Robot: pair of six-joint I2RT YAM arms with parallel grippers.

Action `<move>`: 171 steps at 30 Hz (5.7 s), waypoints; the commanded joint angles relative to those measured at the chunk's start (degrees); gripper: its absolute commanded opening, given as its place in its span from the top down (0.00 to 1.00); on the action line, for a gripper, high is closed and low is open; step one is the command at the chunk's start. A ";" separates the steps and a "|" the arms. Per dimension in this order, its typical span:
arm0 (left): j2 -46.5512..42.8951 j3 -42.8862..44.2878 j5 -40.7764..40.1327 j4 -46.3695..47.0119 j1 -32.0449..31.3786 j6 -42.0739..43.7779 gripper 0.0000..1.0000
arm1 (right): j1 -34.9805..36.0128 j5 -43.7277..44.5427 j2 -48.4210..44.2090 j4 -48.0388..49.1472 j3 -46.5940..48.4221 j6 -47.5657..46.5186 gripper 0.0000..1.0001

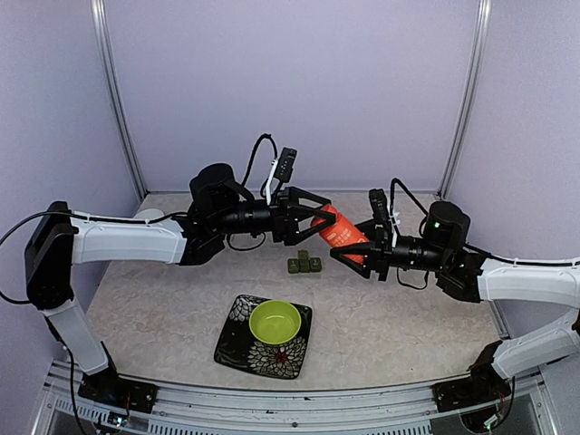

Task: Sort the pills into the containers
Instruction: Unscrew the lid of the pill bottle from the pill bottle.

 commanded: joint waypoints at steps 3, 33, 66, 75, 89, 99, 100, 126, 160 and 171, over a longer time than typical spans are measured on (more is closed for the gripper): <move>-1.62 -0.85 2.15 1.74 0.54 -0.75 0.23 | -0.36 -1.23 -0.34 0.42 1.23 -1.05 0.93; 0.29 2.79 -10.82 -12.42 1.87 -16.52 0.58 | 0.19 11.79 -3.03 -5.20 0.48 -15.67 0.97; -1.44 3.94 -18.44 -19.39 1.89 -20.29 0.28 | 1.57 17.42 -1.63 -0.43 -3.13 -20.62 1.00; -3.78 2.64 -19.41 -15.64 0.91 -14.28 0.11 | 1.80 11.70 -2.00 0.29 -2.18 -16.81 1.00; -3.95 0.62 -12.03 -5.86 -3.16 -5.18 0.08 | 3.31 6.89 3.72 3.15 1.23 -11.17 1.00; -3.64 0.55 -9.98 -6.30 -3.81 -3.37 0.12 | 3.37 7.51 4.32 2.67 1.91 -10.72 1.00; -3.72 0.64 -9.87 -6.45 -3.89 -3.10 0.12 | 3.31 8.33 4.40 2.36 2.00 -10.72 1.00; -5.95 -1.30 -9.11 -8.32 -4.10 -1.84 0.20 | 1.40 20.06 2.83 -3.27 2.47 -11.16 1.00; -4.10 -1.97 -9.47 -5.92 -1.90 -6.58 0.36 | 0.41 14.11 0.84 -1.45 0.01 -13.09 1.00; -3.83 -2.53 -9.29 -5.64 -1.90 -6.59 0.34 | 0.43 14.51 -0.94 -1.83 0.09 -15.01 1.00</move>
